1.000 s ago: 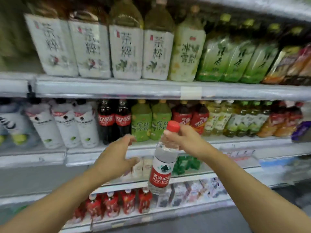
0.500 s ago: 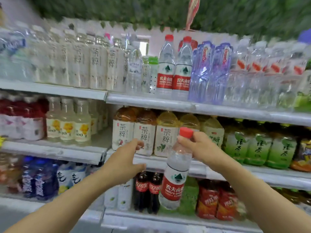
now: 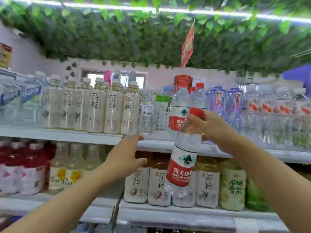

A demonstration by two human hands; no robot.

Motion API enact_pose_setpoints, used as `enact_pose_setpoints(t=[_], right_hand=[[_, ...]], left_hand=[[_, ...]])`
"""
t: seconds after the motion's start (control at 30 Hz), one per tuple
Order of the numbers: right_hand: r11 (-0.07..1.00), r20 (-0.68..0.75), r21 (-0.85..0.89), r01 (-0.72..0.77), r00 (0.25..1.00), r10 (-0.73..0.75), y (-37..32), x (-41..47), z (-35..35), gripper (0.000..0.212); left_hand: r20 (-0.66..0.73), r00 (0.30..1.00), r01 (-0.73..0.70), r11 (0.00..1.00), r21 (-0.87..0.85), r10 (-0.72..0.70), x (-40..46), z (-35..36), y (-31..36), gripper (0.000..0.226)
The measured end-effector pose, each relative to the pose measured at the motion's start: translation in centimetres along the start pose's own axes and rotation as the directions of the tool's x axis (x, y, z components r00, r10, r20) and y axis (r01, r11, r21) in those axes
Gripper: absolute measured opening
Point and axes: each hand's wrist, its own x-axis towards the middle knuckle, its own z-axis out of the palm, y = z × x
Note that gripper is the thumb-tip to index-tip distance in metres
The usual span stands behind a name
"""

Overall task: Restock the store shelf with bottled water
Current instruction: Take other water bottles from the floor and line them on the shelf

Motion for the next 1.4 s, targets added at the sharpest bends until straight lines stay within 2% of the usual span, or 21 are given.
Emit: enact_pose_setpoints(t=[0.13, 0.3, 0.47, 0.63, 0.87, 1.03, 1.13, 1.23, 1.3, 1.4], right_hand=[[1.0, -0.078, -0.004, 0.013, 0.997, -0.013, -2.5, 3.3, 0.2, 0.022], [0.999, -0.193, 0.042, 0.021, 0.981, -0.012, -5.5, 8.3, 0.3, 0.019], [0.998, -0.251, 0.005, 0.064, 0.966, -0.061, -6.8, 13.3, 1.3, 0.016], [0.992, -0.229, -0.109, 0.068, 0.969, -0.092, -6.1, 17.0, 3.1, 0.019], [0.985, -0.108, -0.171, -0.021, 0.994, 0.003, -3.5, 20.2, 4.7, 0.02], [0.971, -0.092, -0.236, -0.039, 0.996, 0.018, -2.8, 21.8, 4.7, 0.031], [0.886, -0.108, -0.462, 0.03, 0.99, -0.089, -2.9, 22.5, 4.5, 0.036], [0.671, -0.069, -0.737, 0.084, 0.978, -0.199, -3.6, 22.7, 4.1, 0.031], [0.595, -0.04, -0.796, 0.107, 0.973, -0.227, -4.0, 23.0, 4.1, 0.035], [0.581, 0.003, -0.806, 0.109, 0.984, -0.18, -4.3, 23.4, 4.5, 0.036]], left_hand=[[-0.029, 0.997, -0.063, 0.997, 0.053, 0.065, 3.5, -0.5, -1.8, 0.061], [0.028, 0.993, -0.121, 0.989, 0.08, 0.119, 6.9, 0.2, -3.4, 0.064], [0.083, 0.99, -0.113, 0.994, 0.006, 0.112, 9.2, 1.4, -4.0, 0.06], [0.114, 0.99, -0.091, 0.994, 0.052, 0.085, 10.5, 2.1, -4.2, 0.057], [0.109, 0.994, -0.033, 0.992, 0.124, 0.019, 11.0, 2.3, -4.0, 0.058], [0.122, 0.992, -0.036, 0.991, 0.126, 0.021, 11.3, 2.0, -3.4, 0.06], [0.151, 0.988, -0.044, 0.984, 0.172, 0.017, 11.4, 2.1, -3.1, 0.059], [0.171, 0.985, -0.041, 0.982, 0.186, 0.009, 11.5, 2.1, -3.0, 0.057], [0.183, 0.983, -0.042, 0.981, 0.191, 0.006, 11.5, 2.0, -3.0, 0.055], [0.189, 0.982, -0.046, 0.979, 0.2, 0.008, 11.5, 1.9, -2.8, 0.052]])
